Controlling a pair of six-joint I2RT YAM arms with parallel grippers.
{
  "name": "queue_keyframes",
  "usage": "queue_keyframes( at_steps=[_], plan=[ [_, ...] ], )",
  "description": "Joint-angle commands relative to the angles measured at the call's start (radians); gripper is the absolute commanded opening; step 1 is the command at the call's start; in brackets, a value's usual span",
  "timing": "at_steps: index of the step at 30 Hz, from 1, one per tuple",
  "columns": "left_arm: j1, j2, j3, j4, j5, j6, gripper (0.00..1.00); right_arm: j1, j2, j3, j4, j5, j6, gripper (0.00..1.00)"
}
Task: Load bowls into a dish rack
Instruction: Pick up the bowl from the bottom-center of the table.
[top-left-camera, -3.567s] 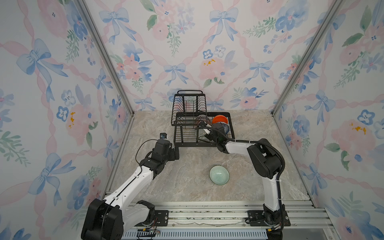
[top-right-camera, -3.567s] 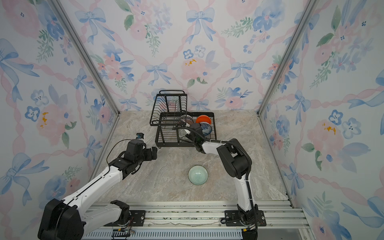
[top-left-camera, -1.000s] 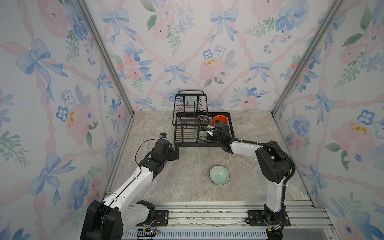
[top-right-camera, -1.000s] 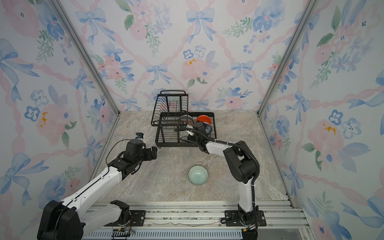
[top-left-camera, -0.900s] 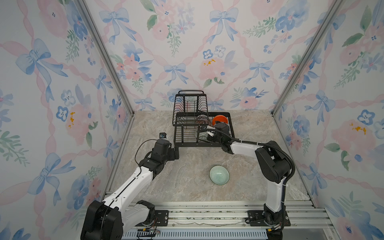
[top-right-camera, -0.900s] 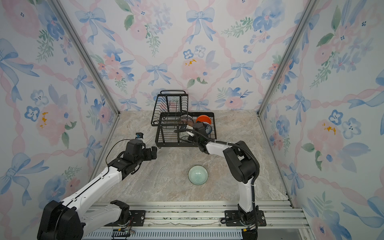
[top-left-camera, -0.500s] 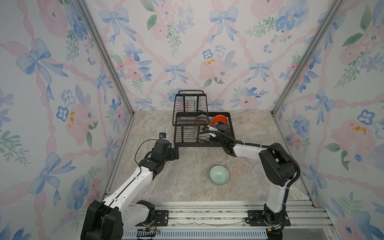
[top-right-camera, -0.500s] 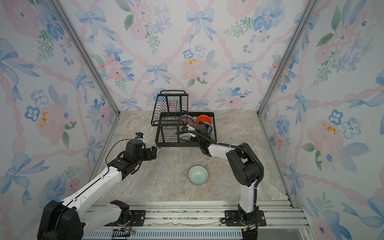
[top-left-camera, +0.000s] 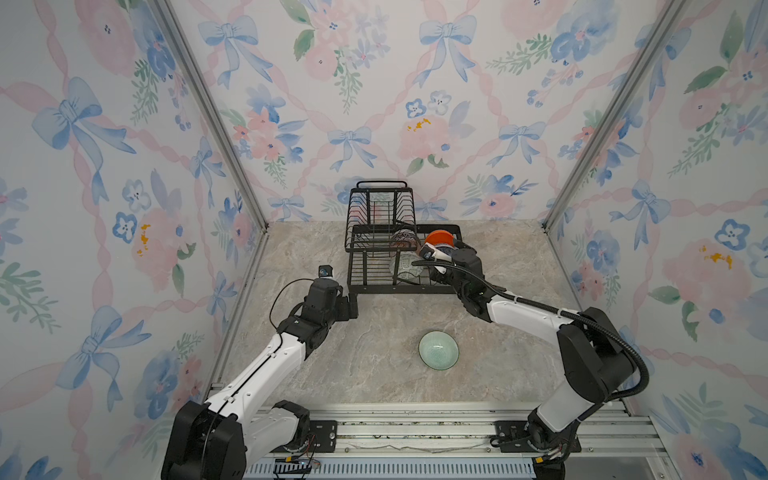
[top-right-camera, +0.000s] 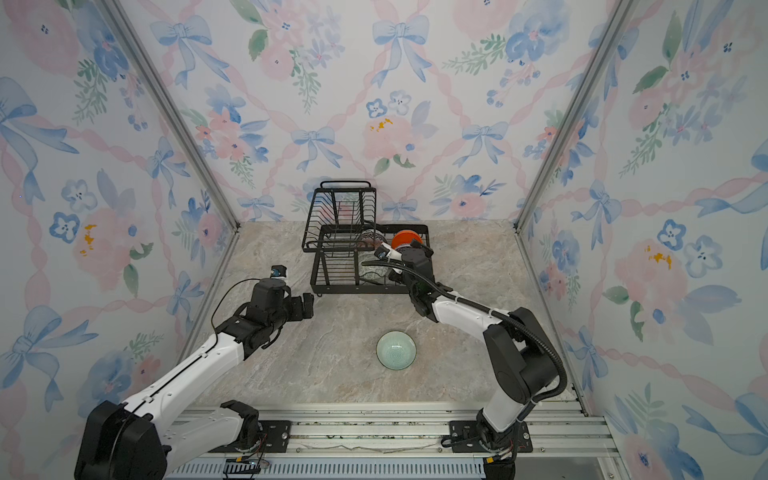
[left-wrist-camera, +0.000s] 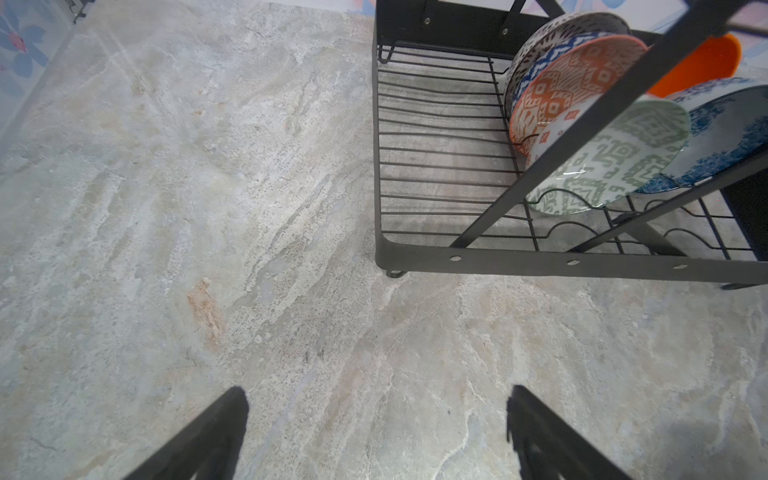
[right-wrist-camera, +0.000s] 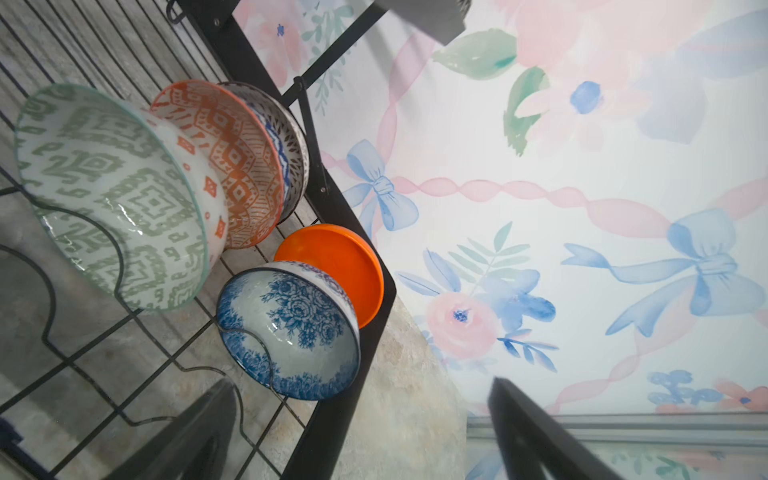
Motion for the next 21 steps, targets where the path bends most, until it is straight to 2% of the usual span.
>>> queue_keyframes(
  at_steps=[1, 6, 14, 21],
  plan=[
    [0.009, -0.008, -0.014, 0.004, 0.009, 0.014, 0.98, -0.016, -0.072, -0.015, -0.106, 0.015, 0.108, 0.97],
    [0.01, -0.011, -0.005, -0.004, 0.035, 0.023, 0.98, -0.068, -0.195, 0.009, -0.292, 0.004, 0.337, 0.97],
    [0.008, 0.004, 0.019, -0.044, 0.073, 0.003, 0.98, -0.223, -0.284, 0.184, -0.824, 0.032, 0.841, 0.97],
    [0.003, 0.025, 0.045, -0.077, 0.063, -0.001, 0.98, -0.345, -0.309, 0.218, -1.054, -0.086, 1.004, 0.97]
  ],
)
